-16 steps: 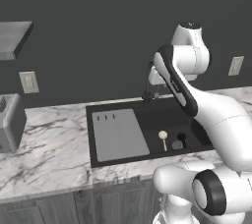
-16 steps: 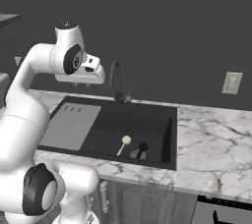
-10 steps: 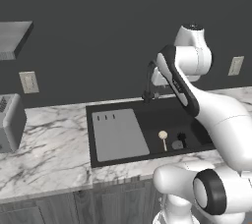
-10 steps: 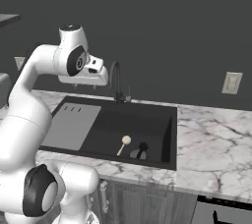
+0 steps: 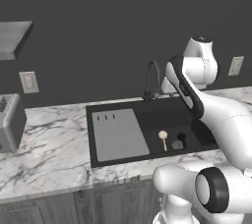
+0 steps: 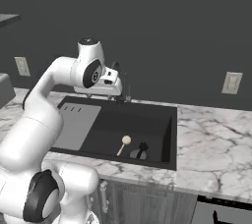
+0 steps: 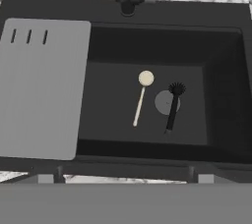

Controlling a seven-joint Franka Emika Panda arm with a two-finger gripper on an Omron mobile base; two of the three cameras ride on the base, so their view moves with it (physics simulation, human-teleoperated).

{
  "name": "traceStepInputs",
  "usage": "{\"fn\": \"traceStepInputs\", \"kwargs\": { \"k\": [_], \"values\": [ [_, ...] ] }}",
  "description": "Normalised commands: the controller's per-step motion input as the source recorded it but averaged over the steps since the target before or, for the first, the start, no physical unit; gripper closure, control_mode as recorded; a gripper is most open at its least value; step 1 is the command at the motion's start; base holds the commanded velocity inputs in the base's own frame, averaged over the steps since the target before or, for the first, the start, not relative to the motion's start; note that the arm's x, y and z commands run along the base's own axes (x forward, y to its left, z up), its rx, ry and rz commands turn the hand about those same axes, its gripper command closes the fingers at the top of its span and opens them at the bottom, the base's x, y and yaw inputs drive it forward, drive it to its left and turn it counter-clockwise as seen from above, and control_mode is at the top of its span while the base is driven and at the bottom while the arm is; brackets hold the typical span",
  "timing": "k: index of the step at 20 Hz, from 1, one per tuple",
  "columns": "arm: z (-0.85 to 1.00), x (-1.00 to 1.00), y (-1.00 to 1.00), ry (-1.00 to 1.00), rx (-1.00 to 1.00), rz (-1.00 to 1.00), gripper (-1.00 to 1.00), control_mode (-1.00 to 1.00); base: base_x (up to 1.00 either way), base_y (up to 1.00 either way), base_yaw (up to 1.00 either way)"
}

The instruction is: Pick up the dish brush and dish brush from the sink, and place them back in the shelves.

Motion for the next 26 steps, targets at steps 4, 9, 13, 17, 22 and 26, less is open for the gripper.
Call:
{"fn": "traceStepInputs", "kwargs": {
  "k": [4, 9, 13, 17, 22, 26],
  "values": [
    [-0.4, 0.36, -0.39, 0.01, 0.0, 0.0, -1.0, -1.0, 0.0, 0.0, 0.0],
    [-0.44, 0.45, -0.25, 0.01, 0.0, 0.0, -1.0, -1.0, 0.0, 0.0, 0.0],
    [-0.46, 0.46, -0.24, 0.05, 0.0, 0.0, -1.0, -1.0, 0.0, 0.0, 0.0],
    [-0.52, 0.41, -0.23, 0.02, 0.0, 0.0, -1.0, -1.0, 0.0, 0.0, 0.0],
    [-0.53, 0.36, -0.07, 0.02, 0.0, 0.0, -1.0, -1.0, 0.0, 0.0, 0.0],
    [-0.51, 0.3, 0.0, 0.0, 0.0, 0.0, -1.0, -1.0, 0.0, 0.0, 0.0]
  ]
}}
